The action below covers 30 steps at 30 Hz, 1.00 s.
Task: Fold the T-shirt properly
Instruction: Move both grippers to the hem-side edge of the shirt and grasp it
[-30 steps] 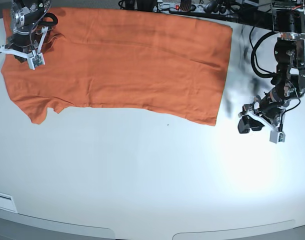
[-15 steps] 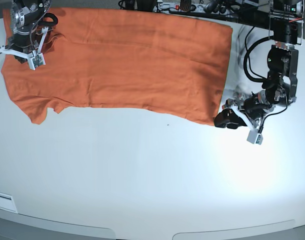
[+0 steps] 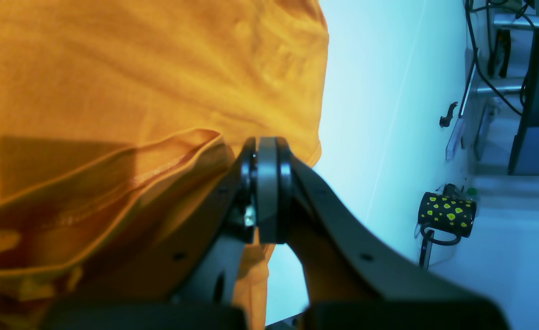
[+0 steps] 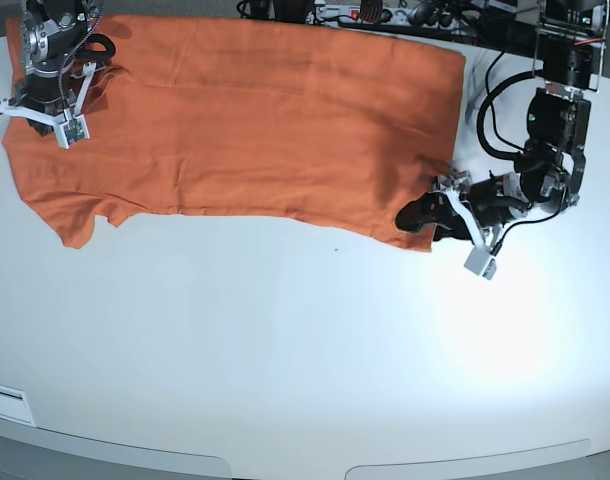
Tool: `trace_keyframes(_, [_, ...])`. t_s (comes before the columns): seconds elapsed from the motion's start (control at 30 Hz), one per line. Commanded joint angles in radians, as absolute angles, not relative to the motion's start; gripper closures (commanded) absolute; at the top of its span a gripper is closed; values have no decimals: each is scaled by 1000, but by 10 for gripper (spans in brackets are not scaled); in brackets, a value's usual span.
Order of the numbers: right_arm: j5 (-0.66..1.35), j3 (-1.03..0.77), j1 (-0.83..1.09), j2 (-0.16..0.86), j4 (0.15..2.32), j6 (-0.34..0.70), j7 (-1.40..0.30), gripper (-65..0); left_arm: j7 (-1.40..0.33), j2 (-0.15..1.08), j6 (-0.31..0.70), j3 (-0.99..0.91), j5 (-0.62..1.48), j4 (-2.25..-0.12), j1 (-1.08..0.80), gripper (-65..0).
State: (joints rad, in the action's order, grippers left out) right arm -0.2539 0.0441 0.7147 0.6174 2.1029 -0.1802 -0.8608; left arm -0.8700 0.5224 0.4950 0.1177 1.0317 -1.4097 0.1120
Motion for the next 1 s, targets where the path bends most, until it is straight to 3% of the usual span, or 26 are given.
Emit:
trace_keyframes(0.0, [-270, 38, 715, 632, 2120, -190, -849, 0, -892, 535, 504, 114, 1044, -1415, 120, -331])
trace_keyframes(0.13, [-270, 38, 714, 632, 2120, -190, -849, 0, -883, 535, 506, 114, 1052, -1415, 123, -304])
trace_keyframes(0.17, [-270, 38, 714, 632, 2120, -190, -844, 0, -873, 535, 501, 114, 1047, -1415, 126, -251])
trace_keyframes(0.27, [-270, 38, 691, 632, 2120, -176, -819, 0, -830, 535, 498, 114, 990, -1415, 129, 0])
trace_keyframes(0.5, [-168, 37, 542, 632, 2106, -62, -793, 0, -811, 535, 498, 114, 947, -1415, 131, 0])
trace_keyframes(0.53, [-141, 36, 508, 632, 2090, -51, -786, -16, -810, 535, 498, 114, 947, -1415, 131, 0])
trace_keyframes(0.73, [45, -10, 264, 632, 1910, -7, -760, -267, -810, 535, 499, 114, 947, -1415, 131, 0])
trace_keyframes(0.97, [372, -120, -15, 632, 1557, 220, -786, -288, -812, 535, 504, 114, 947, -1415, 131, 0])
